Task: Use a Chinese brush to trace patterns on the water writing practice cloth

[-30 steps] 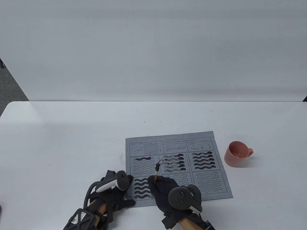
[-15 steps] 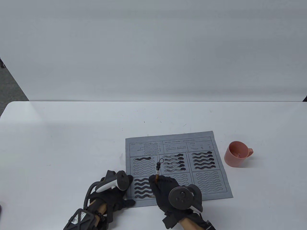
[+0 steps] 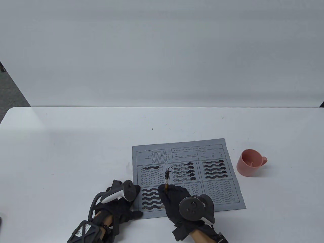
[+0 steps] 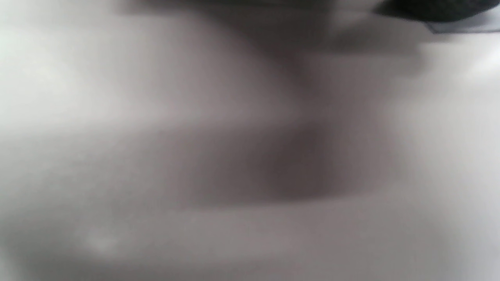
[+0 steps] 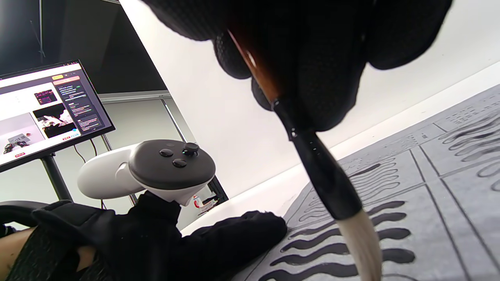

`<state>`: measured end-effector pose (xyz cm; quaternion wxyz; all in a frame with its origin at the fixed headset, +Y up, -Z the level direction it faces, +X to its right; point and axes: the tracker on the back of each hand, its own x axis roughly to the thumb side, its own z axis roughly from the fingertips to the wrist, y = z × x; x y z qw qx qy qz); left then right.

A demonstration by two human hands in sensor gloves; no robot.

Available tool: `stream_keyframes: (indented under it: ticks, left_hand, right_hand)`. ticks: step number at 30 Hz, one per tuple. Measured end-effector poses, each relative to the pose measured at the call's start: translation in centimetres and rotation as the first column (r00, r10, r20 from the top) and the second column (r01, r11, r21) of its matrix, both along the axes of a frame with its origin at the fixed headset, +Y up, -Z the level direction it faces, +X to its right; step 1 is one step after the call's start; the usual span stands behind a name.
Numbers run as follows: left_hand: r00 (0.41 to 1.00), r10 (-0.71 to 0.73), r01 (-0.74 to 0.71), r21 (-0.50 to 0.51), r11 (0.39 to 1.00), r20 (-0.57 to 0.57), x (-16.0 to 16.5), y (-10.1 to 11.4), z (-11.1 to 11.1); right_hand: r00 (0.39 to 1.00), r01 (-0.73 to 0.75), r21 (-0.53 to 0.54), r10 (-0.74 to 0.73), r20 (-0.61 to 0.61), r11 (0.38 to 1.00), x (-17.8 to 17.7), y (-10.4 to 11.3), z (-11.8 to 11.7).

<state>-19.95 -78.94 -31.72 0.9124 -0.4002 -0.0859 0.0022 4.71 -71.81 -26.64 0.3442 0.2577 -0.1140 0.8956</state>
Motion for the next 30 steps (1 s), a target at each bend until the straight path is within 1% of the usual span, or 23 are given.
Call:
stream_keyframes:
  ticks: [30]
  left_hand:
    - [1.000, 0.000, 0.000, 0.001, 1.000, -0.002, 0.02, -0.05, 0.09]
  right_hand:
    - [1.000, -0.019, 0.017, 0.019, 0.024, 1.000, 0.27, 0.15, -0.10]
